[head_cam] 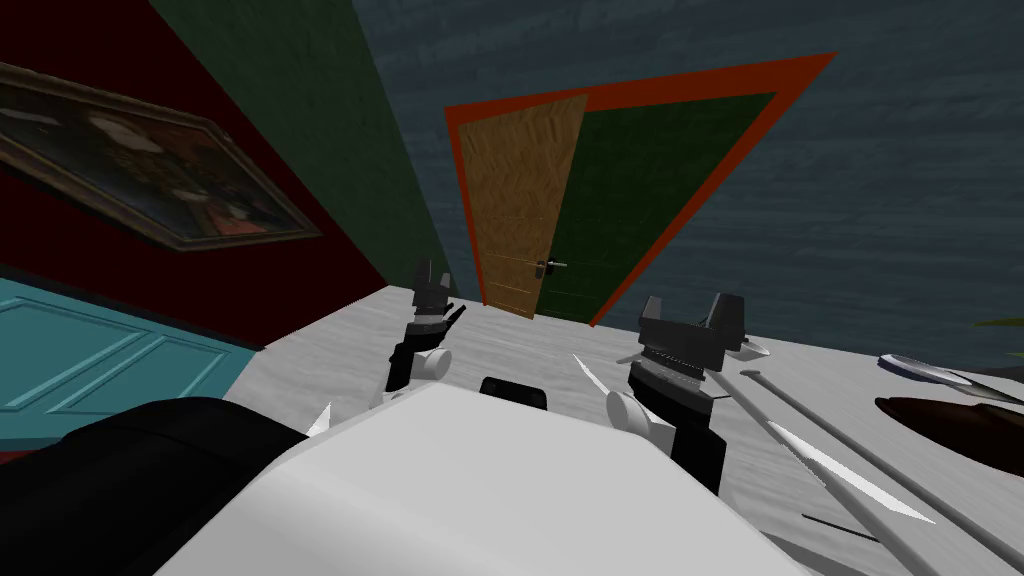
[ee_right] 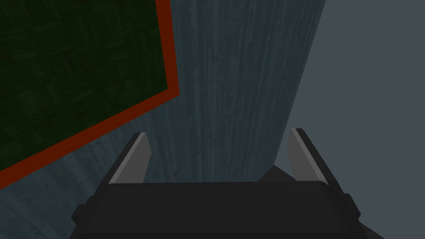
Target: Pull the door open
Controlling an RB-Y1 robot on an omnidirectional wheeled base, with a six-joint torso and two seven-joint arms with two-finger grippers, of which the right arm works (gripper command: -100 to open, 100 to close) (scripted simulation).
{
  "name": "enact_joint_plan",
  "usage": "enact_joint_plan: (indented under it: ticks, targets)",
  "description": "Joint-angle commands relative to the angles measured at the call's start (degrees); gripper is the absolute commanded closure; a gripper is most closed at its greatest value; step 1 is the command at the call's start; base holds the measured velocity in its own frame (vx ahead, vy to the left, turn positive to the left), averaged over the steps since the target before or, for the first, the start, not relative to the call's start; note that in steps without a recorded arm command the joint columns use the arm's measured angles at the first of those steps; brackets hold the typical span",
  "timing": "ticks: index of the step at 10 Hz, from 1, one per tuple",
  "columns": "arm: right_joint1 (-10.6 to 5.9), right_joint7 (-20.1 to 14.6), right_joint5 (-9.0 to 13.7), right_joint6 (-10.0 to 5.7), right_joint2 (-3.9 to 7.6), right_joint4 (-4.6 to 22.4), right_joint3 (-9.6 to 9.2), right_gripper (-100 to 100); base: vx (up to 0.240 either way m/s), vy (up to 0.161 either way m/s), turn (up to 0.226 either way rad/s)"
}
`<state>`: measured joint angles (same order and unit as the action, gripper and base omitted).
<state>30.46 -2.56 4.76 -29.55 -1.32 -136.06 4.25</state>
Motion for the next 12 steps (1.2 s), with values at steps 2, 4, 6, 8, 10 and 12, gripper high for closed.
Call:
enact_joint_plan:
  ticks: [2,4,6,8,10,12]
  targets:
    - [-1.58,0.6,0.6,0.31,0.77,2.8,-1.26,-100,0.132,0.007,-0.113]
    - [-2.65,0.9,1.1,0.52,1.24,4.7,-2.13,-100,0.158,0.007,-0.081]
    - [-4.58,1.6,1.9,0.90,1.97,8.1,-3.68,-100,0.197,-0.006,-0.123]
    - [-5.75,2.0,2.3,1.13,2.35,10.1,-4.62,-100,0.139,0.004,-0.097]
    - [-6.96,2.5,2.8,1.37,2.73,12.3,-5.61,-100,0.087,0.016,-0.086]
    - [-8.26,2.9,3.3,1.63,3.09,14.5,-6.66,-100,0.085,0.002,-0.092]
